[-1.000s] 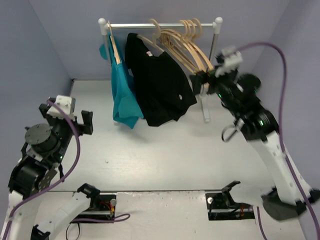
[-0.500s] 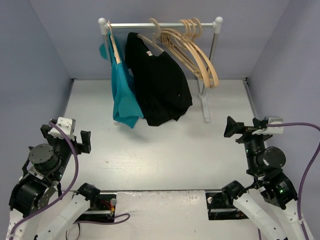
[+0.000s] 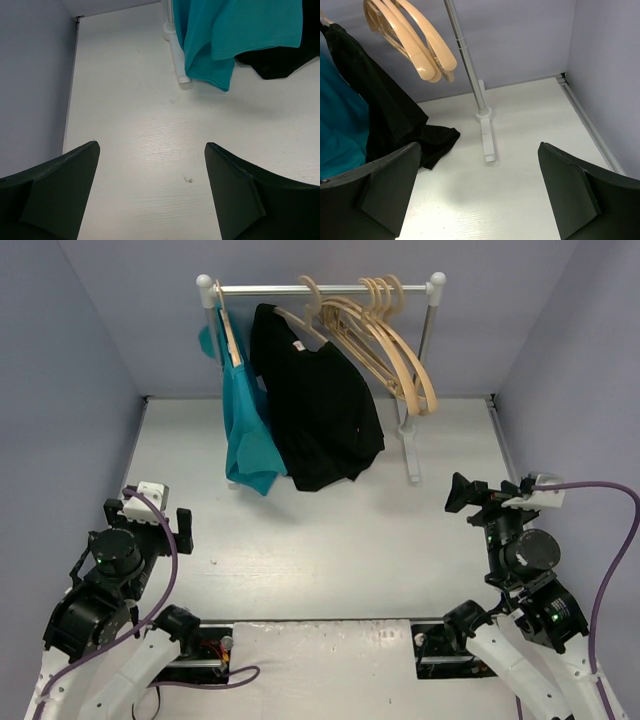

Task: Place the t-shirt on the hanger
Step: Reset both arms

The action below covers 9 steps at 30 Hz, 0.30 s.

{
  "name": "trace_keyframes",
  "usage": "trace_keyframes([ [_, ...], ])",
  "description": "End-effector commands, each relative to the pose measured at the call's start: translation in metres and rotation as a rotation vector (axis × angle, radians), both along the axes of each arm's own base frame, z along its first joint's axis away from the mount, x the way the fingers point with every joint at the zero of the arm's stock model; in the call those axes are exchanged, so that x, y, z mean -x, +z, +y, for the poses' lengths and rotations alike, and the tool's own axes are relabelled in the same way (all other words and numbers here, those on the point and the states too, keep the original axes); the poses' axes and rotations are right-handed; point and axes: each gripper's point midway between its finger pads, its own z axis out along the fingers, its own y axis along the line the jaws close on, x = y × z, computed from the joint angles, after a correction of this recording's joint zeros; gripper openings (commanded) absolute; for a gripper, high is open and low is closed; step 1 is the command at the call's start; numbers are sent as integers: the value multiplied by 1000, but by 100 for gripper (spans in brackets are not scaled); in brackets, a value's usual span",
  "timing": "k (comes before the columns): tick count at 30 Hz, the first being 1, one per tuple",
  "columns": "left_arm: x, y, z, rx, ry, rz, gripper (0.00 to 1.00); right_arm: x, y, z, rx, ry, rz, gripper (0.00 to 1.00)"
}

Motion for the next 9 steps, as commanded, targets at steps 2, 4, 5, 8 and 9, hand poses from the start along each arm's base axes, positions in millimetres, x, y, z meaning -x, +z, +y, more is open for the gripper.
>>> trace_keyframes([
  [2, -12, 20, -4, 42, 15, -57, 82, -6, 15, -2, -47, -33, -51, 100],
  [4, -13, 19, -6, 41, 10, -51, 82, -8, 14, -2, -44, -39, -46, 100],
  [5, -13, 19, -6, 41, 9, -51, 82, -8, 13, -1, -39, -37, -42, 100],
  [8, -12, 20, -5, 44, 9, -56, 82, -10, 13, 0, -30, -36, -34, 100],
  [9, -11, 20, -5, 43, 9, -59, 82, -11, 12, 1, -28, -34, -31, 100],
])
